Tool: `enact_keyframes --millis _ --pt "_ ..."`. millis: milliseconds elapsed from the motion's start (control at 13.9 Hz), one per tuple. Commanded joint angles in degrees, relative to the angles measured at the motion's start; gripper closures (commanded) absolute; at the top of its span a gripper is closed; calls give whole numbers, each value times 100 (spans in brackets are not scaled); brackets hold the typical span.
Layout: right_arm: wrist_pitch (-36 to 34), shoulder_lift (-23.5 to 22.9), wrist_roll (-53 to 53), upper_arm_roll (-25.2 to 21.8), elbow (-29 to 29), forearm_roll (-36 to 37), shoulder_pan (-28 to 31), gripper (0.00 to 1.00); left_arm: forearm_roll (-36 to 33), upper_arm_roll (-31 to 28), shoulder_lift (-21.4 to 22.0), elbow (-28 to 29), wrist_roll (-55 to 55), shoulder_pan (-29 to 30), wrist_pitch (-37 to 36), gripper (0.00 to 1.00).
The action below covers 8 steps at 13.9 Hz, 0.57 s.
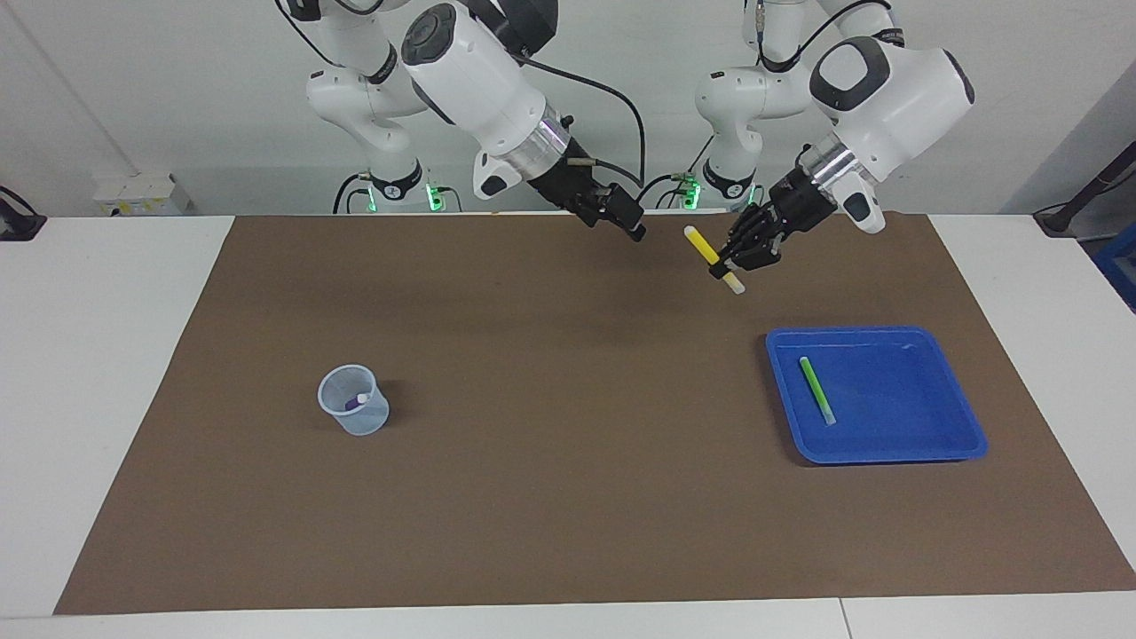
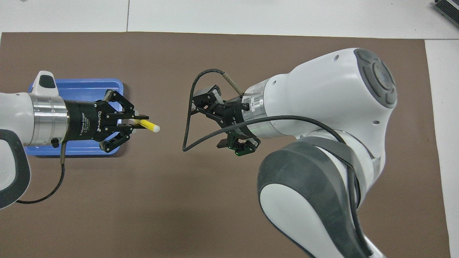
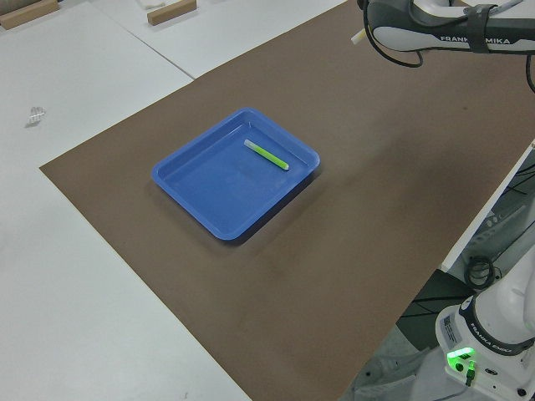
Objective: Right arm passes pens to left for tray arrangement
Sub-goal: 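Close the left gripper on the yellow pen while the right gripper releases, then carry the yellow pen into the tray while the right gripper withdraws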
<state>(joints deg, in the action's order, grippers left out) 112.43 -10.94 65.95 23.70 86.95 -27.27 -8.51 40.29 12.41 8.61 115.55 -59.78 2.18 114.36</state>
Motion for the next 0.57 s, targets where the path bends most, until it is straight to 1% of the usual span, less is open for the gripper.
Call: enact_keyframes --millis 0,143,215,287,359,430,502 --pt "-273 83 -406 30 33 361 192 0 -415 7 352 424 1148 54 -80 100" --pt "-650 109 -1202 30 24 800 324 0 -871 7 413 565 2088 308 -46 100" --pt "-861 118 -1790 30 24 924 437 0 -1126 7 422 626 2667 414 -11 100" --pt "-1081 127 -2379 30 24 934 621 0 -1207 7 396 688 3369 624 -2 100" --pt "-1318 136 -2855 21 24 986 806 0 -1207 16 318 741 4316 887 16 100" --pt "-1538 136 -3260 12 24 1248 929 0 -1234 7 186 750 5230 1037 60 100" --pt "-1731 153 -3751 30 32 1729 1044 0 -1364 7 63 741 5857 1152 182 100"
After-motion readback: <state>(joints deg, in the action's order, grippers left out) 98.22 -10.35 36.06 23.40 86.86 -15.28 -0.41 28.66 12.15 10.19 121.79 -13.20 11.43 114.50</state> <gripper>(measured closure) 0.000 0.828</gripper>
